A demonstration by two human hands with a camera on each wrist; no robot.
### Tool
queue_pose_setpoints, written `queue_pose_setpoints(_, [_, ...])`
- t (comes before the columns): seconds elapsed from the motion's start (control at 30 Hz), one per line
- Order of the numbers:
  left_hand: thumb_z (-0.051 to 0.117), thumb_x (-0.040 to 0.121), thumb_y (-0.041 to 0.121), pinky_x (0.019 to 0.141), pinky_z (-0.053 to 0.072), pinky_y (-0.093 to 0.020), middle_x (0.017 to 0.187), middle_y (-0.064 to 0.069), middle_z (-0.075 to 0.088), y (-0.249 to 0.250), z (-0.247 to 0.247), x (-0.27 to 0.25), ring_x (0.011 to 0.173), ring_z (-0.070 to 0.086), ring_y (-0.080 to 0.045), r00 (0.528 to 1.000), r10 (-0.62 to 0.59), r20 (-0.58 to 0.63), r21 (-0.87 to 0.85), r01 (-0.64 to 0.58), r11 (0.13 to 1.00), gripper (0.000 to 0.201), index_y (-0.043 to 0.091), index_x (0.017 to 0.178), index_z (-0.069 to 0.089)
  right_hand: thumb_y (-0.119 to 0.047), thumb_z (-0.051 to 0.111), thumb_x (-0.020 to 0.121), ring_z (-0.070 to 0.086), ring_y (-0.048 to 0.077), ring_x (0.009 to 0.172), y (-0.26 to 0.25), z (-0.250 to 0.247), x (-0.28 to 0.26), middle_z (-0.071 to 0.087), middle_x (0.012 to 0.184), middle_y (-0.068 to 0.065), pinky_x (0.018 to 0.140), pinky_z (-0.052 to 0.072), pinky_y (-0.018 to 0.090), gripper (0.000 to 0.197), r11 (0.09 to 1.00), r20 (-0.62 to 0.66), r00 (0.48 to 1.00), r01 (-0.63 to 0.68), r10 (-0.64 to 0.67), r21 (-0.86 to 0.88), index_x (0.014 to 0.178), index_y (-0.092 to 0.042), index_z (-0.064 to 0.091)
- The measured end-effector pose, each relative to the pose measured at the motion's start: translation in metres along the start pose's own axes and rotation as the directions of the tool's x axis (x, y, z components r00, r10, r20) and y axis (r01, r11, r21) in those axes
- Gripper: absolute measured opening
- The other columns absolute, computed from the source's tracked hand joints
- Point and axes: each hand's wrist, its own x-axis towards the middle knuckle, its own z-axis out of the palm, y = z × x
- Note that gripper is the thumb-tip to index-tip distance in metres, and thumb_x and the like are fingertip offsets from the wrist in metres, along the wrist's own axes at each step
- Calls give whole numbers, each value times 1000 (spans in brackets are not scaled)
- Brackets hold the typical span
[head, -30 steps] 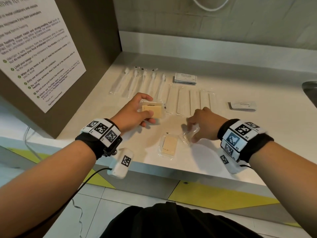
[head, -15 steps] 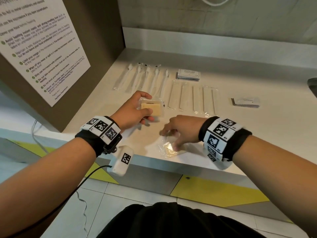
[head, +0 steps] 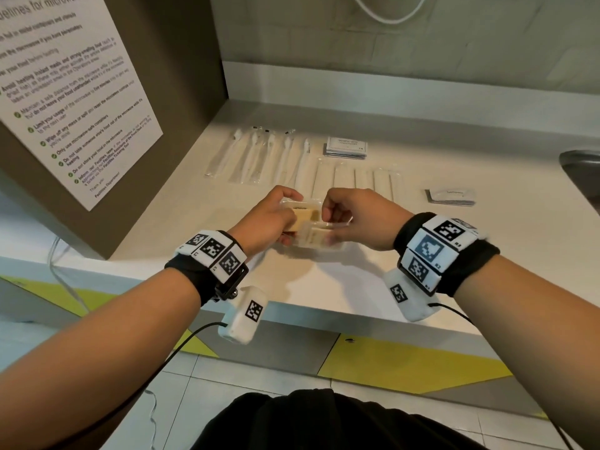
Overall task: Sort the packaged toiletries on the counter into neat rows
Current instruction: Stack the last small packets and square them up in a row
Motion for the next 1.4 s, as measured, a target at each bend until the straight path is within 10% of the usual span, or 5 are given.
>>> queue_pose_setpoints(0.17, [46,98,44,65,47,-35,104,-9,62,10,14,-2,87,62,-28,995,-1,101,-96,11,995,21,26,107,51,-16,77,73,58,18,81,4,4,4,62,87,-3,73,49,30,25,998,-167,986,-8,17,58,92,-16,60])
queue_pose_setpoints(0.5, [58,92,0,73,51,-49,115,-20,61,-1,13,1,83,60,-33,984,50,173,44,-59,997,40,25,119,43,-33,87,61,47,14,99,21,15,-7,40,123,-2,83,46,28,87,992,-221,967,-116,125,56,133,-22,40])
queue_pose_setpoints(0.87, [60,94,24,92,49,-39,119,-7,53,-18,10,8,106,53,-23,944,33,327,500,-203,842,39,24,121,32,-19,77,73,56,19,79,20,26,-6,61,92,1,56,38,19,36,986,-37,988,-153,151,-68,102,-12,56])
queue_pose_setpoints(1.07, [63,90,29,99,36,-38,122,0,39,-16,10,6,115,35,-22,967,-8,253,731,-186,656,53,18,134,36,-19,71,77,57,23,90,15,31,-5,60,107,7,72,44,28,41,982,-2,988,-156,156,-105,114,-11,56])
queue_pose_setpoints(1.4, [61,93,17,66,35,-13,116,-3,40,-18,11,5,81,45,-6,947,49,317,645,-254,720,49,11,134,35,-17,70,77,52,19,84,15,28,-6,63,105,8,69,37,25,36,982,4,989,-145,146,-121,112,-10,62])
